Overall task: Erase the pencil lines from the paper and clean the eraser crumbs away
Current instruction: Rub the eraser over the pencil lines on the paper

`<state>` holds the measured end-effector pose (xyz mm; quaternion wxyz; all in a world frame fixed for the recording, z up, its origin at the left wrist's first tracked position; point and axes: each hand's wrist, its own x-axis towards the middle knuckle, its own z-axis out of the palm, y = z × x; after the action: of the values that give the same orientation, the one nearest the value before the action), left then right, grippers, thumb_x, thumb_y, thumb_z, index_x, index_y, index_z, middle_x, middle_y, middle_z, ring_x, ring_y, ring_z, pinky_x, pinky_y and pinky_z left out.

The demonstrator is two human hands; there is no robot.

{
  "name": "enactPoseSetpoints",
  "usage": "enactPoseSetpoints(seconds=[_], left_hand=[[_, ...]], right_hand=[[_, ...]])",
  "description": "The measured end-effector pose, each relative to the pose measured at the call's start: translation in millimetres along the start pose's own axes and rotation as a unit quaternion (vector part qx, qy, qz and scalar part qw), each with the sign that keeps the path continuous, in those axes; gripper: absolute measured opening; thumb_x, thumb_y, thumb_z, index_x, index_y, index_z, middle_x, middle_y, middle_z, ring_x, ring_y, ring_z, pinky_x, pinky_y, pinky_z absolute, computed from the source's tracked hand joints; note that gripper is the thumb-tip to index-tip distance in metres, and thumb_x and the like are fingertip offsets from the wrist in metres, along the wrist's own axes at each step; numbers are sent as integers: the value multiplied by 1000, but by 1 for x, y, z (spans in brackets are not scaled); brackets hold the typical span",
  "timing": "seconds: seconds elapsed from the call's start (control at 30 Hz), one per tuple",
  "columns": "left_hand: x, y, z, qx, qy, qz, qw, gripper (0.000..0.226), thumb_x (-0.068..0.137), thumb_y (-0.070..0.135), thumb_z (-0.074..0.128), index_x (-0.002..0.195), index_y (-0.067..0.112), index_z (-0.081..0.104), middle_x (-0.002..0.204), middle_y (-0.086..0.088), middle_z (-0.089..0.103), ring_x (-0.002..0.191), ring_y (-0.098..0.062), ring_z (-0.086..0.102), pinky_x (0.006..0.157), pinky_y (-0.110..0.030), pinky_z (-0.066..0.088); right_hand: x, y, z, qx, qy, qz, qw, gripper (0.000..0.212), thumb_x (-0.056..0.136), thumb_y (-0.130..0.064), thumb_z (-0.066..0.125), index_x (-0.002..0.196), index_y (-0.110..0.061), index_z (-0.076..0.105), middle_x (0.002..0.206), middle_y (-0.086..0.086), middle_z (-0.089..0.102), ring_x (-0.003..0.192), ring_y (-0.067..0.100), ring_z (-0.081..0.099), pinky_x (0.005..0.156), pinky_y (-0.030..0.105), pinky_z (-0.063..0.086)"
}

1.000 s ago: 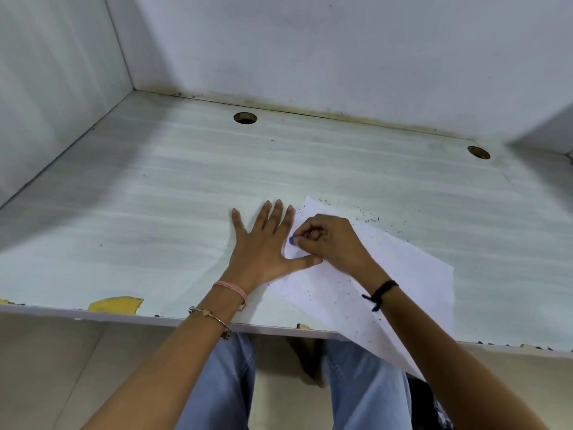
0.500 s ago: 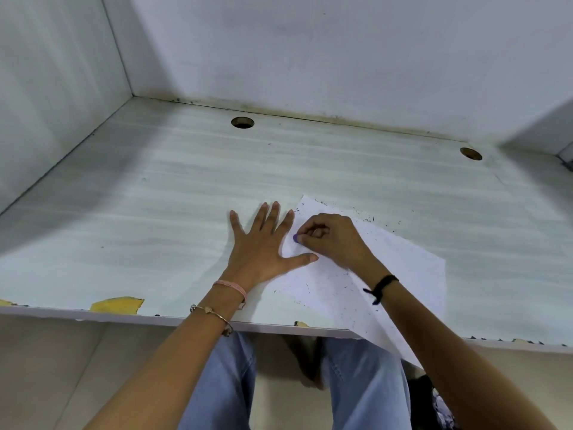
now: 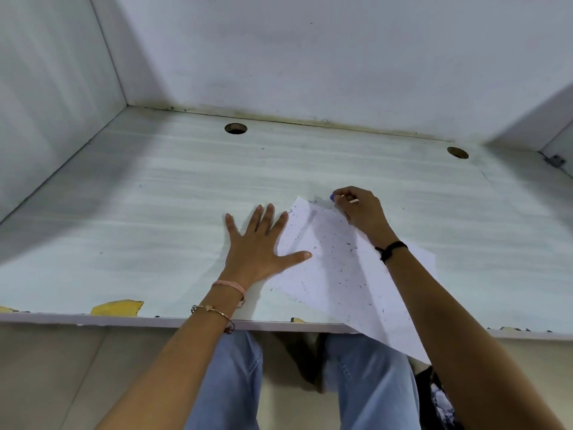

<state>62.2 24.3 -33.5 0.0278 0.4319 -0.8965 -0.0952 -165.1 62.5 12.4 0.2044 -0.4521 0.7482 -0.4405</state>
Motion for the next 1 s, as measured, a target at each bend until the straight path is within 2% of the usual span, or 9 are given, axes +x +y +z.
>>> enactPoseSetpoints(seconds=[0.1, 0.23, 0.33, 0.43, 0.53, 0.6, 0.7, 0.87, 1.0], left_hand=[[0, 0, 0, -4, -2, -3, 1000, 104, 71, 94, 13, 155, 36, -5, 163, 4, -18, 149, -14, -20, 108, -70, -13], [8, 7, -1, -17, -3, -8, 1000, 108, 68, 93, 11, 156, 31, 4, 164, 1, -11, 150, -17, -14, 108, -71, -12], [18, 15, 0, -22, 17, -9, 1000, 90, 86, 79, 27, 155, 24, 11, 165, 0, -5, 151, -17, -11, 110, -71, -8], [27, 19, 2, -21, 30, -15, 999, 84, 90, 72, 30, 155, 22, 11, 165, -1, -3, 151, -18, -8, 111, -70, -5], [31, 20, 5, -18, 37, -14, 999, 97, 79, 81, 12, 156, 23, 11, 165, -2, -2, 151, -18, -6, 110, -71, -4], [31, 19, 6, -18, 40, -15, 999, 107, 66, 81, -1, 156, 24, 9, 165, 0, -3, 151, -17, -7, 110, -70, -5], [32, 19, 10, -19, 45, -20, 999, 107, 66, 80, -4, 156, 25, 9, 165, 1, -4, 151, -16, -7, 111, -69, -5], [33, 18, 12, -12, 57, -19, 998, 104, 69, 79, -2, 156, 24, 12, 165, 1, -1, 151, -17, -5, 110, -69, -4], [33, 18, 11, -9, 49, -18, 999, 103, 69, 79, -3, 156, 24, 7, 165, 1, -5, 151, -16, -8, 110, -69, -5]], right_hand=[[-13, 9, -20, 7, -36, 13, 999, 18, 97, -17, 50, 101, -14, 68, 84, -2, 60, 62, 14, 54, 59, 19, 49], [-25, 13, -45, 103, -67, 42, 992, 11, 96, -5, 49, 95, -9, 58, 82, 7, 59, 67, 21, 62, 70, 35, 54], [-30, 16, -53, 31, -48, 33, 998, 20, 95, -3, 39, 95, -10, 58, 80, 5, 58, 61, 19, 55, 57, 28, 46], [-28, 23, -61, -142, -19, -14, 990, 22, 99, -12, 35, 90, -13, 55, 82, 1, 58, 62, 14, 48, 55, 22, 36], [-19, 31, -73, -213, 24, -15, 977, 23, 100, -26, 40, 85, -11, 48, 75, 9, 59, 63, 20, 48, 54, 27, 33], [-8, 37, -82, -236, 53, 13, 970, 23, 98, -28, 46, 85, -12, 55, 76, 9, 65, 68, 23, 53, 58, 29, 35], [12, 47, -91, -217, 50, 33, 974, 22, 97, -20, 45, 93, -8, 63, 90, 9, 67, 71, 19, 53, 63, 27, 36], [47, 50, -80, -123, 11, 58, 991, 32, 99, -5, 28, 112, -5, 58, 108, 8, 49, 71, 5, 44, 60, 16, 34], [62, 47, -74, -86, -22, 35, 995, 37, 97, 0, 33, 114, -5, 66, 120, 9, 63, 86, 2, 54, 67, 8, 38]])
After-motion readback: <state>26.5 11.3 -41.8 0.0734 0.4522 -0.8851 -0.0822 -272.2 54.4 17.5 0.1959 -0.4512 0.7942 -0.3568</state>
